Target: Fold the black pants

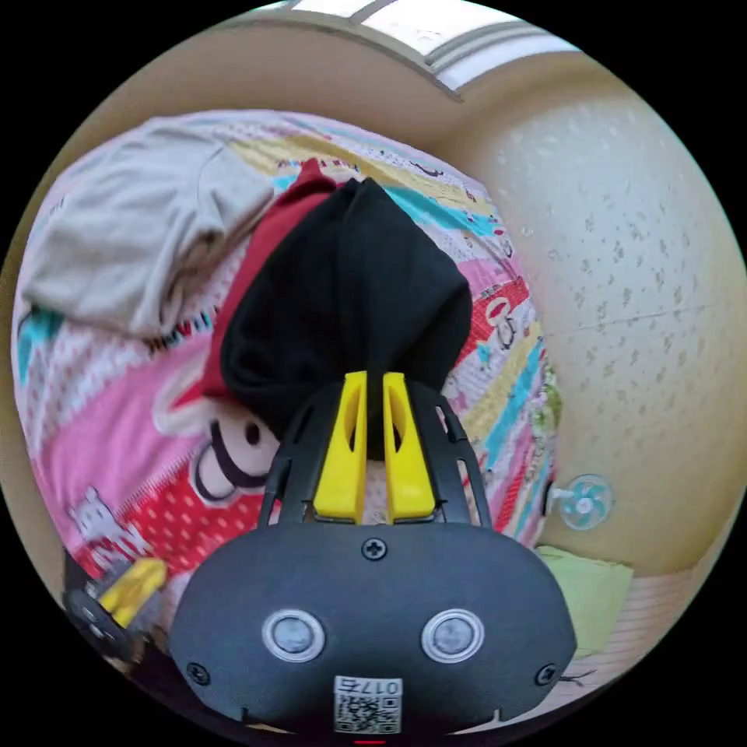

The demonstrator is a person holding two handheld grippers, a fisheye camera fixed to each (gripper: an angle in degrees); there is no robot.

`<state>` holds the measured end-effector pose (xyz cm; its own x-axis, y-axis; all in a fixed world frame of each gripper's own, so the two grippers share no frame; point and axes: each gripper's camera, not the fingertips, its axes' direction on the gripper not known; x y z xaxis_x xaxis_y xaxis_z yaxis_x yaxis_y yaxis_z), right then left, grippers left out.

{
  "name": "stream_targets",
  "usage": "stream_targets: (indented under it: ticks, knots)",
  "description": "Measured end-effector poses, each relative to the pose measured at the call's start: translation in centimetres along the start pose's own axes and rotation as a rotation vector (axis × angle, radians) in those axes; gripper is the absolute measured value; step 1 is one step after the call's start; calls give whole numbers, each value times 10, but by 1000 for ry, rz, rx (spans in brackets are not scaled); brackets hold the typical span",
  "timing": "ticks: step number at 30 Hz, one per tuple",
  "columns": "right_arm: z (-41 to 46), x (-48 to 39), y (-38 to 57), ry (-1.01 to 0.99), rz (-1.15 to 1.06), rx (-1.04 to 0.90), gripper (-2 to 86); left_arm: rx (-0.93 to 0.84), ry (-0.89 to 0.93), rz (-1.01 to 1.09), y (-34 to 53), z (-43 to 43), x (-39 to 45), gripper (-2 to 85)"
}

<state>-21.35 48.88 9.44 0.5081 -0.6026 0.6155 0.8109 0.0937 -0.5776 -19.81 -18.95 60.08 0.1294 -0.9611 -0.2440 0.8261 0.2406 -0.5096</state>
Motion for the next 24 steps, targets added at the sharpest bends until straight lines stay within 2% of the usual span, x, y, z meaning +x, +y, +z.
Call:
stream_targets:
  ticks: [3, 6, 9, 12, 14, 16, 17, 19, 20, 24]
  knots:
    - [-2, 19, 77, -25, -2, -58, 41, -20, 36, 1, -10, -7, -10, -7]
    - [-25, 37, 190, -156, 53, -82, 39, -20, 94, -28, -17, -13, -23, -4]
    - [-59, 20, 318, -261, 23, -186, 39, -8, 134, -51, -22, -20, -32, 13]
    - [-70, -19, 437, -255, -15, -434, 41, 28, 235, -99, -21, -28, -41, 70]
    - [-54, -34, 513, -261, 114, -620, 51, 47, 282, -116, -20, -33, -44, 80]
    - [-57, -27, 545, -325, 313, -577, 59, 43, 292, -106, -21, -36, -42, 90]
    - [-69, -19, 551, -375, 433, -475, 64, 41, 290, -102, -22, -37, -41, 92]
    - [-95, -15, 539, -443, 518, -257, 79, 29, 251, -69, -23, -40, -35, 96]
    - [-106, -22, 517, -484, 482, -156, 91, 29, 239, -61, -23, -40, -33, 96]
    - [-101, -68, 412, -508, 300, -60, 114, 51, 185, -39, -16, -45, -25, 96]
